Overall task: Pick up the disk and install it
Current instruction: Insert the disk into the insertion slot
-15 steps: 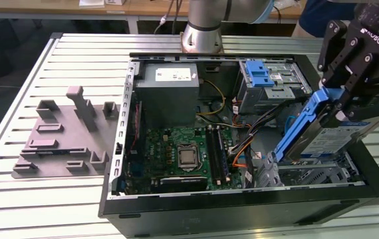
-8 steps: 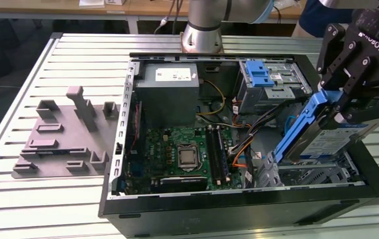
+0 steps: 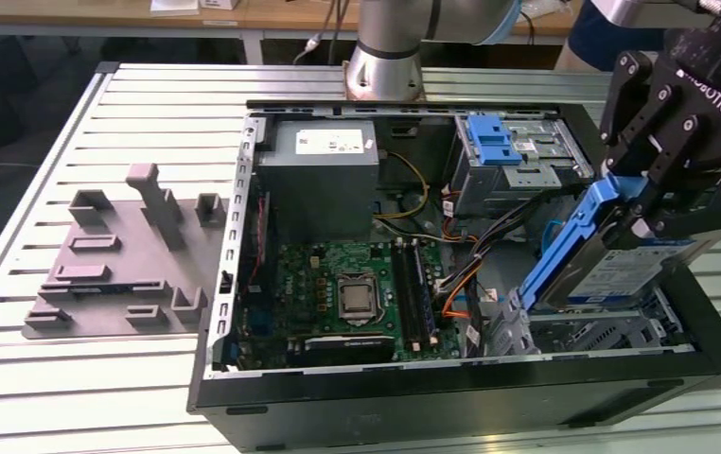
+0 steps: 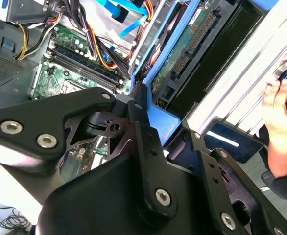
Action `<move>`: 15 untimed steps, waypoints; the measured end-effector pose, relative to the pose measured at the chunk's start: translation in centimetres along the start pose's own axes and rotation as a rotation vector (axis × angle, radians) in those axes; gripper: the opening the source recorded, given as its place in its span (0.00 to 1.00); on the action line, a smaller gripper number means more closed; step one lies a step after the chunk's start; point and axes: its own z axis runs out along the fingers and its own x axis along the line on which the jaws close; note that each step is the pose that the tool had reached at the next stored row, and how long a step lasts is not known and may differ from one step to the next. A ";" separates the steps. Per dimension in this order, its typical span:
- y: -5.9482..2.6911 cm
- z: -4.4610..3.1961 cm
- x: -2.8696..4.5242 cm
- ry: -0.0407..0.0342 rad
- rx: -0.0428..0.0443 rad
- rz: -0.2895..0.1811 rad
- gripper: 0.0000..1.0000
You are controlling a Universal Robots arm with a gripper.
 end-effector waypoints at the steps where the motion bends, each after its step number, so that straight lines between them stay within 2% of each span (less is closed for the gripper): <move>1: 0.00 0.08 0.00 -0.0006 0.0000 0.000 0.36; 8: 0.01 0.72 0.00 -0.0011 0.0000 0.000 0.36; 15: 0.01 1.04 0.01 -0.0010 0.0000 0.000 0.36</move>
